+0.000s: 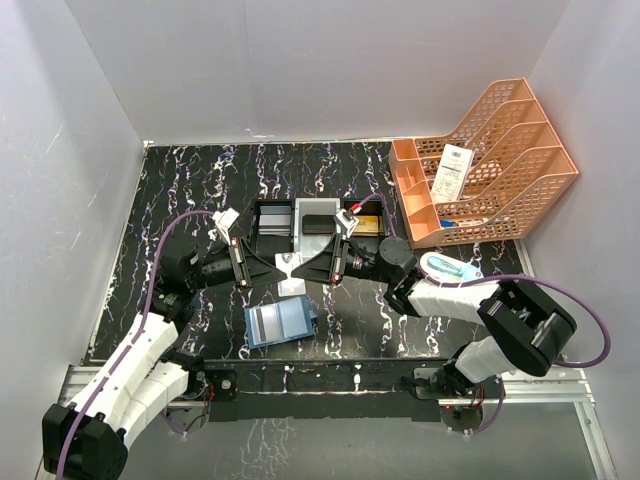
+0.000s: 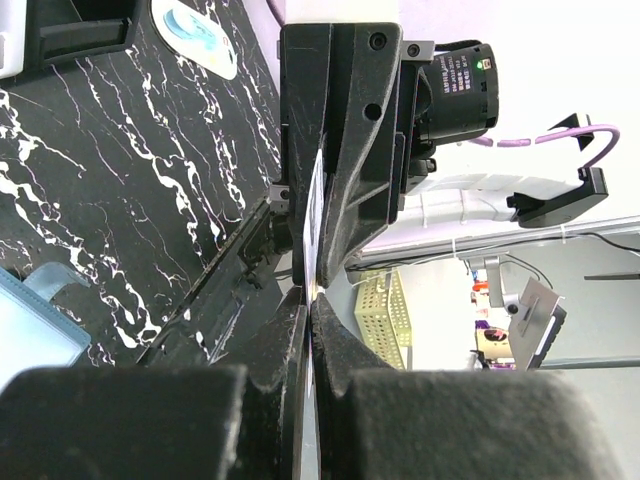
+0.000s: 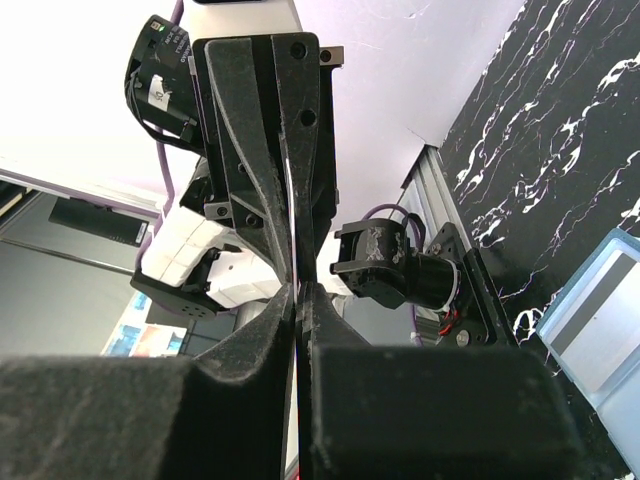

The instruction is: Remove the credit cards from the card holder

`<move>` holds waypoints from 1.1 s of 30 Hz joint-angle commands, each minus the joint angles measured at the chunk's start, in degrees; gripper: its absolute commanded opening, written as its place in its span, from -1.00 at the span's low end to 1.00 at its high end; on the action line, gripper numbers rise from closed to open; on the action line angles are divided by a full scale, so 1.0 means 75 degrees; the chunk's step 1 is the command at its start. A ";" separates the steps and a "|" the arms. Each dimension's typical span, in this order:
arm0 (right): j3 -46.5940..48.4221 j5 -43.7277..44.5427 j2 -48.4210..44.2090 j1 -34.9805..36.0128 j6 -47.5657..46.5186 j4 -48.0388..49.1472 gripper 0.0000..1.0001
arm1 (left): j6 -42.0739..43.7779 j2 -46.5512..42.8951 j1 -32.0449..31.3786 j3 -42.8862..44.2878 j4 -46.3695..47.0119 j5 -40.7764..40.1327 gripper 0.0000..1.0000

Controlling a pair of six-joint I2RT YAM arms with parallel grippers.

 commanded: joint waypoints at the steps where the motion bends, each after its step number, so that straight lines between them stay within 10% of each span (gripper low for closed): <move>1: 0.0108 0.0035 -0.0094 -0.0008 0.0003 0.0608 -1.00 | -0.0106 -0.0133 0.0035 -0.0070 0.0022 0.0252 -1.00; 14: 0.0456 0.1163 -0.1302 -0.0005 -0.1764 -0.2423 -1.00 | 0.2197 -0.0756 0.0036 0.1384 -0.4308 -0.3562 0.89; 24: 0.1888 0.2938 -0.1671 0.0006 -0.4893 -0.5860 -1.00 | 0.3608 -0.0470 0.0036 0.2456 -0.6082 -0.7076 0.97; 33: 0.3467 0.4283 -0.1016 0.0843 -0.8083 -0.7157 -1.00 | 0.4610 0.0824 0.1094 0.2263 -0.5736 -0.7272 0.97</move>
